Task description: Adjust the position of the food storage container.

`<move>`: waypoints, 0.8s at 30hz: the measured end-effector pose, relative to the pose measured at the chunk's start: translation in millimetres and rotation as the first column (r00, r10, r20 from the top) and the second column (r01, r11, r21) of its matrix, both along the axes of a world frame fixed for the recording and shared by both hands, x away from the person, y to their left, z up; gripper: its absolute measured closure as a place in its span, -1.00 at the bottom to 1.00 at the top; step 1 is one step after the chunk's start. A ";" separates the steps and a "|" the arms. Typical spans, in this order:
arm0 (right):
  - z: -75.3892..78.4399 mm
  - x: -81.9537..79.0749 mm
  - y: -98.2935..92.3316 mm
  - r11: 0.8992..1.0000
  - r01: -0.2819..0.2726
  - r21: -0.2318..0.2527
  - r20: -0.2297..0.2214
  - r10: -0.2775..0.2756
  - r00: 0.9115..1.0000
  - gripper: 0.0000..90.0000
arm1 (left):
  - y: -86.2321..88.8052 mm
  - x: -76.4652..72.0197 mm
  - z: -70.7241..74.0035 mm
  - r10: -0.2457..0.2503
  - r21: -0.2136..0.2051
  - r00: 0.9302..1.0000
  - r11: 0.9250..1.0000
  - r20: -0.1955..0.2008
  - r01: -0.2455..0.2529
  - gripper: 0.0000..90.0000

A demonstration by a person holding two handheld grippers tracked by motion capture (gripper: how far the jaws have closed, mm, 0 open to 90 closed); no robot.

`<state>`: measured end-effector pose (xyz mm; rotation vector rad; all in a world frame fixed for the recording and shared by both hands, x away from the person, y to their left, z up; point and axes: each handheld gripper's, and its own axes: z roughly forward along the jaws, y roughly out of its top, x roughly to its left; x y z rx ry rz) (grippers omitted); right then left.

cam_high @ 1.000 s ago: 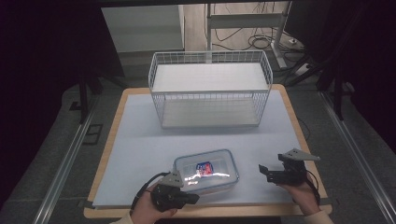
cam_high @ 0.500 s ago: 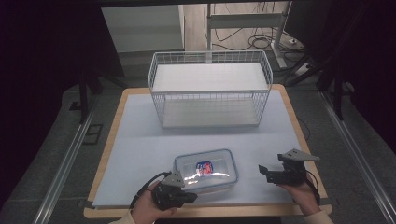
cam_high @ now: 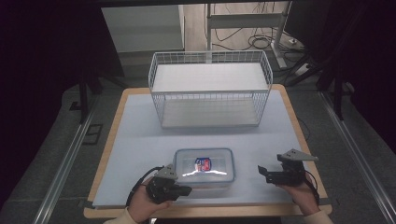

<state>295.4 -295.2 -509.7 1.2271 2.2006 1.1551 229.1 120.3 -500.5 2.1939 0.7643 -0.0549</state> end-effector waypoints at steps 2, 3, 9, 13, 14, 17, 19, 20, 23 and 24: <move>-0.1 0.1 -0.2 1.000 0.000 -0.001 -0.002 0.000 1.000 -0.85 | 0.4 0.6 0.3 0.008 0.005 1.000 1.000 0.007 -0.008 1.00; -0.2 0.1 -0.3 1.000 0.000 -0.001 -0.003 0.000 1.000 -0.85 | 1.2 1.4 0.2 0.013 0.003 1.000 1.000 0.003 -0.013 1.00; -0.3 0.0 0.9 1.000 -0.001 -0.005 -0.004 0.001 1.000 -0.85 | 4.9 4.1 0.1 0.021 -0.028 0.999 0.999 -0.031 -0.022 1.00; 0.4 0.0 1.8 1.000 -0.011 0.003 -0.002 0.011 1.000 -0.84 | 8.8 0.4 10.7 0.011 -0.107 1.000 0.994 -0.030 -0.014 1.00; 0.6 -0.2 1.9 1.000 -0.015 0.008 -0.002 0.015 1.000 -0.84 | 10.8 -1.2 15.5 0.018 -0.130 1.000 0.991 -0.020 -0.021 1.00; 1.3 -0.7 2.2 1.000 -0.018 0.016 -0.004 0.018 1.000 -0.83 | 21.2 -2.7 30.3 0.084 -0.183 0.996 0.980 0.028 -0.077 0.94; 1.5 -0.7 2.5 1.000 -0.018 0.021 -0.006 0.018 1.000 -0.83 | 33.3 -0.5 36.3 0.141 -0.217 0.989 0.968 0.047 -0.128 0.91; 1.5 -0.7 2.8 1.000 -0.019 0.019 -0.004 0.019 1.000 -0.83 | 40.2 1.3 38.2 0.174 -0.234 0.984 0.959 0.049 -0.158 0.88; 1.5 -0.9 3.5 1.000 -0.022 0.016 -0.003 0.022 1.000 -0.83 | 60.1 6.0 40.2 0.332 -0.269 0.942 0.913 0.049 -0.308 0.49; 1.4 -0.8 3.8 1.000 -0.021 0.013 -0.001 0.021 1.000 -0.83 | 65.2 8.1 39.5 0.366 -0.277 0.930 0.897 0.027 -0.345 0.37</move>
